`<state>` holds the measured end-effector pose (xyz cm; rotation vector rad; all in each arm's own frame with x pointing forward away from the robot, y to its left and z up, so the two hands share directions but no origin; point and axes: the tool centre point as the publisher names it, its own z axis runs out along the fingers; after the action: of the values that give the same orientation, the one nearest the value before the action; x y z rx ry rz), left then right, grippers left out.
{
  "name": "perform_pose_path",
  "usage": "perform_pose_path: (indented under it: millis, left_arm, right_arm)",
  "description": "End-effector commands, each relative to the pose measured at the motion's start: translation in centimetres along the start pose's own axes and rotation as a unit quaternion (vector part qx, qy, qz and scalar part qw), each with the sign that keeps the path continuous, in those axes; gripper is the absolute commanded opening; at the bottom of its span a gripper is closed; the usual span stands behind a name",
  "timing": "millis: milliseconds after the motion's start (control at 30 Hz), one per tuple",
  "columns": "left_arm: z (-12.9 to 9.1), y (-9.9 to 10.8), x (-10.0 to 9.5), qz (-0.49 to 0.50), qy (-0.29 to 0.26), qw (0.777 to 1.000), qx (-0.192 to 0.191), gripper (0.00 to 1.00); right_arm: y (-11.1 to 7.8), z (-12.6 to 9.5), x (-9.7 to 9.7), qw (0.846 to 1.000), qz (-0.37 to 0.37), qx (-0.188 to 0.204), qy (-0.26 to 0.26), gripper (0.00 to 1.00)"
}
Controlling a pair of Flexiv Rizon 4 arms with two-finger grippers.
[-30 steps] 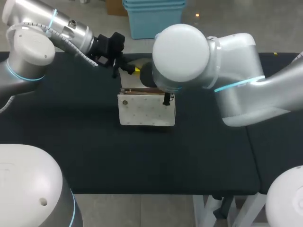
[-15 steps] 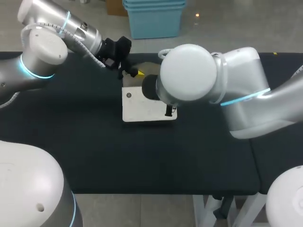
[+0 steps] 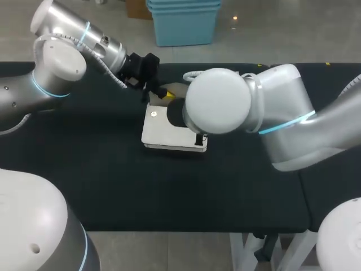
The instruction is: Pick up the bag, open it, inspect its contents, close it, and place it on the opposite side
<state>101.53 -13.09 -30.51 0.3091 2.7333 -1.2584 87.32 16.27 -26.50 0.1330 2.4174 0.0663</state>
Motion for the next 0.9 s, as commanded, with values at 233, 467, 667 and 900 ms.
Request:
perform_pose_path:
  millis: [233,467,667,900]
  left_arm:
    - [1.2,1.1,2.2,0.019,-0.036,0.999,-0.004,0.00]
    - [1.6,2.5,2.3,0.012,-0.048,0.999,-0.011,0.00]
    - [1.8,2.9,2.1,0.020,-0.049,0.999,-0.010,0.00]
    - [2.1,2.8,1.9,0.019,-0.043,0.999,-0.008,0.00]
  right_arm:
    - [0.0,1.9,4.1,1.000,0.014,-0.002,-0.010,0.00]
    - [-0.2,1.4,6.3,0.999,0.028,0.007,-0.029,0.00]
    - [0.8,2.1,8.1,0.999,0.015,0.011,-0.040,0.05]
    - [2.5,2.9,8.5,0.999,0.001,0.001,-0.044,0.32]
